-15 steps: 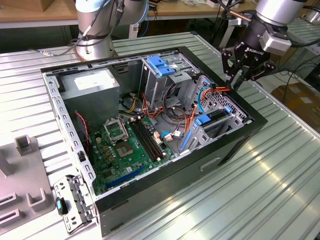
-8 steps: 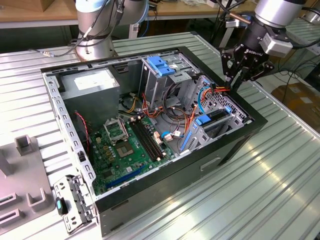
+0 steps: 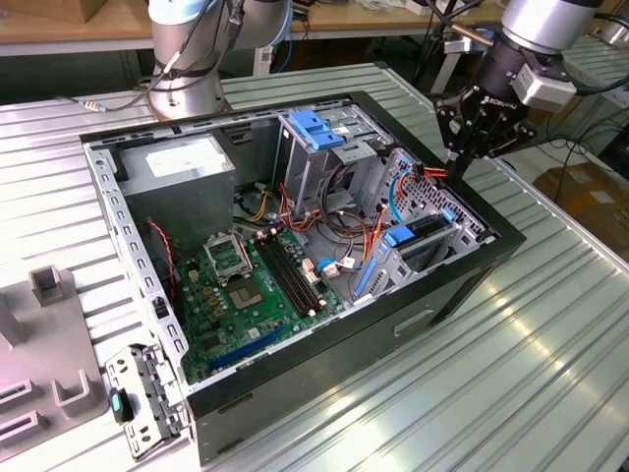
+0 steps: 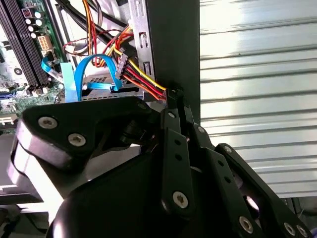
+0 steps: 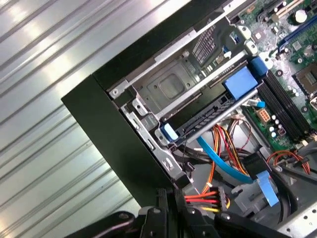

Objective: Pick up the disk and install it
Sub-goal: 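Insert the first disk wire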

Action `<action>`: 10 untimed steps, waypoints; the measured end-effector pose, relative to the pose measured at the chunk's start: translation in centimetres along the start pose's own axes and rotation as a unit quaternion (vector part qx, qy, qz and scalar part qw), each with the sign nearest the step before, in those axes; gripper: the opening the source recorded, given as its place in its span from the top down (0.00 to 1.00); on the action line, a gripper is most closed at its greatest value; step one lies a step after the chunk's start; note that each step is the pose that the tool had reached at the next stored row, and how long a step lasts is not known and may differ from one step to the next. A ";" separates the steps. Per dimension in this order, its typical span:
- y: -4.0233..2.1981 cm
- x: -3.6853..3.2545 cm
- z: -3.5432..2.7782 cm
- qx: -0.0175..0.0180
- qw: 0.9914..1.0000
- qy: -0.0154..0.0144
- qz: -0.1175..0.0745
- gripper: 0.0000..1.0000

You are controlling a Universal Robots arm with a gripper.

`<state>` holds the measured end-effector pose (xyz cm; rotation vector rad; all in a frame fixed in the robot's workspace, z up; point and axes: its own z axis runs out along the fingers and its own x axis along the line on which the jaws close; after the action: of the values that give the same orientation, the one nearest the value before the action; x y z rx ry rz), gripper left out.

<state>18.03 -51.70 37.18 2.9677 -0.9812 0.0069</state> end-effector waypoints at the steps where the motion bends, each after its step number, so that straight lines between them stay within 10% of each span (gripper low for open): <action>1: 0.00 0.01 -0.24 0.000 1.000 0.000 0.000 0.83; 10: 0.00 0.01 -0.67 -0.001 0.998 -0.001 0.071 0.83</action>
<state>18.04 -51.70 37.85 2.8903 -1.1880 0.0033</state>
